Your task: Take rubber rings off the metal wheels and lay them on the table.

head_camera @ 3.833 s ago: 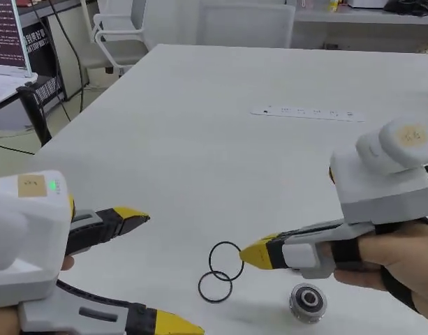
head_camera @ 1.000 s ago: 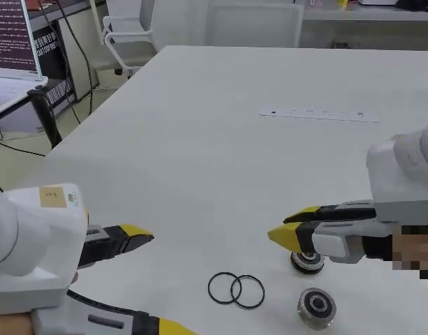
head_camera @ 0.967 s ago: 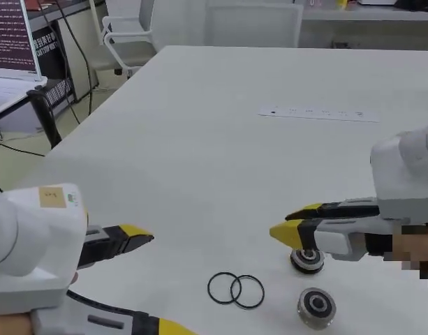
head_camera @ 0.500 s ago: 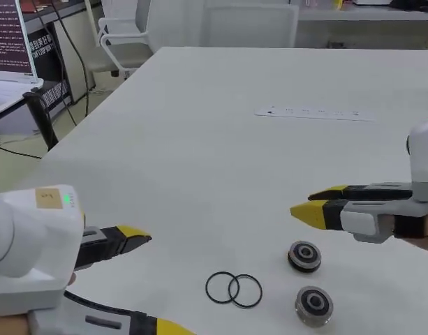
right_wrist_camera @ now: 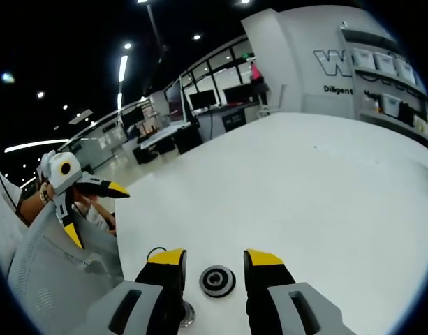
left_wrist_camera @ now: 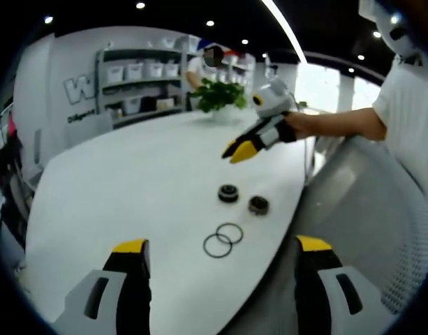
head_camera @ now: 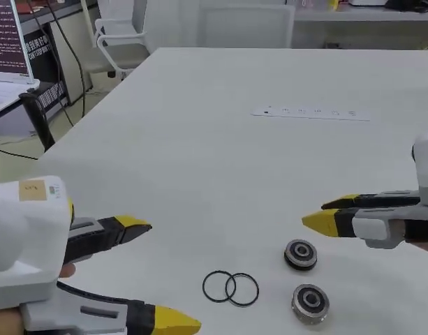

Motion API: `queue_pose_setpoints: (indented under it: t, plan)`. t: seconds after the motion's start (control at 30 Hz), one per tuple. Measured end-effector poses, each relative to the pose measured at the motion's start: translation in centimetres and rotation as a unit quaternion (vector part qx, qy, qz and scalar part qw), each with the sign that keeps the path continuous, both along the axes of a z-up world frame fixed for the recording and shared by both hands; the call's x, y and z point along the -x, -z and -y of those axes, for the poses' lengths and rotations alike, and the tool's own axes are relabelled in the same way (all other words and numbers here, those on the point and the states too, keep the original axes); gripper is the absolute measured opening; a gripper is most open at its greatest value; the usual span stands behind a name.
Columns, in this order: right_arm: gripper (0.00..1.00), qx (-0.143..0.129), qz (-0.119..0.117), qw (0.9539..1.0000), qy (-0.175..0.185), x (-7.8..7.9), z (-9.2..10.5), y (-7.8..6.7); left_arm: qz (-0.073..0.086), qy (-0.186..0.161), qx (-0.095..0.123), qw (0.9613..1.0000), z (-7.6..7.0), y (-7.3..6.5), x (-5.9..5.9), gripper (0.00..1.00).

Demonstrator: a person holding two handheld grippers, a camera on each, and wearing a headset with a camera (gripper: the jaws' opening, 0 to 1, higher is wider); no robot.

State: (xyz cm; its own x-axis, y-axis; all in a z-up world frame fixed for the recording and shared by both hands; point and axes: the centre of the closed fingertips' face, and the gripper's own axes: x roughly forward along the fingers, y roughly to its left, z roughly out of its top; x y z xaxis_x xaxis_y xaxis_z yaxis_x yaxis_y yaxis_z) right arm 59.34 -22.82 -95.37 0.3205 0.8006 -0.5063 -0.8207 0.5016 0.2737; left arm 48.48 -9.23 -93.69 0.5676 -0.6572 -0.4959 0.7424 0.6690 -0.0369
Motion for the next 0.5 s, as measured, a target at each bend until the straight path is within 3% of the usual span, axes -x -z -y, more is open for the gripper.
queue_pose_setpoints:
  t: [0.07,0.17,0.27,0.4,0.5]
  plan:
    - [0.31,0.004,0.000,1.0000,-0.002,0.0,0.1,0.1,0.007,0.008,-0.002,0.9999,0.3,-0.7,-0.1,0.87]
    - [0.32,0.008,-0.001,1.0000,-0.003,0.0,0.3,0.4,0.023,0.018,0.016,0.9994,1.3,-2.5,-0.7,0.88]
    - [0.31,0.011,-0.008,0.9999,-0.003,0.0,0.6,0.8,0.040,0.032,0.021,0.9985,2.2,-4.1,-1.4,0.87]
    - [0.31,0.017,-0.015,0.9997,-0.006,0.2,0.9,1.3,0.070,0.072,0.017,0.9948,4.0,-6.6,-2.4,0.87]
    - [0.31,0.026,-0.015,0.9995,-0.012,0.4,1.0,1.7,0.082,0.086,0.001,0.9929,4.6,-7.3,-3.5,0.87]
